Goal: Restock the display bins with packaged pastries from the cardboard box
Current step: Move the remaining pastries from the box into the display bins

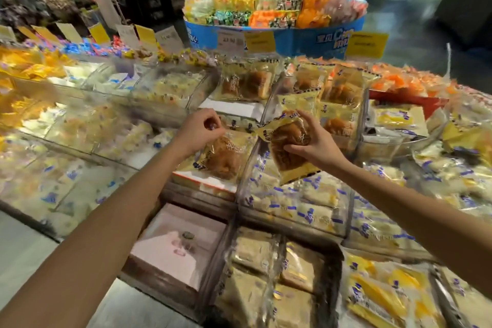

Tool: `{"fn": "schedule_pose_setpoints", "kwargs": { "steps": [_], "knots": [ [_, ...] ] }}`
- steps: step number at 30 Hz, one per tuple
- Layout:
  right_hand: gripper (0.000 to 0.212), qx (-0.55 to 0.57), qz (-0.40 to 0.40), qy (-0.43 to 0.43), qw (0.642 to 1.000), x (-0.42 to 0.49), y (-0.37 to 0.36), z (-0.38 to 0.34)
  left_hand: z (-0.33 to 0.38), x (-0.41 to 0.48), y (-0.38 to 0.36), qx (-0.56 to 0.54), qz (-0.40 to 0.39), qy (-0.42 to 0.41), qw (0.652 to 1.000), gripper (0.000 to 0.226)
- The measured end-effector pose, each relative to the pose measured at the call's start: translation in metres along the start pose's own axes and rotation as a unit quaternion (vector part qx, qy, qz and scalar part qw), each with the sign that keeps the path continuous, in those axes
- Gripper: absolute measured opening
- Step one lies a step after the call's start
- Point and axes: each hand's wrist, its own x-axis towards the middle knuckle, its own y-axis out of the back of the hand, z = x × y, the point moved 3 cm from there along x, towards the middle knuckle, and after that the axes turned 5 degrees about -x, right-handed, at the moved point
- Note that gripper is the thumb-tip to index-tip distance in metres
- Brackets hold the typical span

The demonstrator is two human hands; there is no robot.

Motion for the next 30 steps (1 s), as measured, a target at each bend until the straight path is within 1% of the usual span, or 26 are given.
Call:
{"fn": "schedule_pose_setpoints", "kwargs": {
  "steps": [4,9,12,15,17,23,25,27,28,30],
  "knots": [
    [0.092,0.012,0.036,-0.033,0.999,0.051,-0.042,-0.005,-0.050,0.061,0.030,-0.015,-0.015,-0.023,1.000,0.011],
    [0.093,0.013,0.098,-0.076,0.992,0.105,-0.090,-0.020,-0.097,0.147,0.064,-0.022,-0.075,-0.063,0.995,0.011],
    [0.092,0.018,0.135,-0.079,0.988,0.138,-0.108,-0.028,-0.115,0.192,0.077,-0.008,-0.097,-0.101,0.990,0.012],
    [0.093,0.003,0.158,-0.075,0.985,0.170,-0.118,-0.032,-0.127,0.230,0.087,-0.009,-0.094,-0.127,0.987,0.013],
    [0.093,-0.011,0.170,-0.075,0.982,0.192,-0.122,-0.031,-0.134,0.255,0.091,0.007,-0.100,-0.148,0.984,0.018],
    [0.093,-0.052,0.228,-0.108,0.966,0.255,-0.125,-0.014,-0.133,0.340,0.070,0.065,-0.181,-0.196,0.962,0.033],
    [0.091,-0.061,0.238,-0.113,0.963,0.269,-0.130,-0.003,-0.134,0.358,0.051,0.097,-0.214,-0.223,0.946,0.040],
    [0.090,-0.055,0.255,-0.114,0.958,0.278,-0.137,0.008,-0.138,0.371,0.029,0.138,-0.241,-0.259,0.925,0.041],
    [0.089,-0.048,0.266,-0.112,0.956,0.282,-0.141,0.014,-0.140,0.378,0.018,0.149,-0.240,-0.280,0.918,0.038],
    [0.090,-0.035,0.285,-0.103,0.952,0.291,-0.145,0.021,-0.143,0.390,0.001,0.149,-0.203,-0.311,0.916,0.030]
  ]
}}
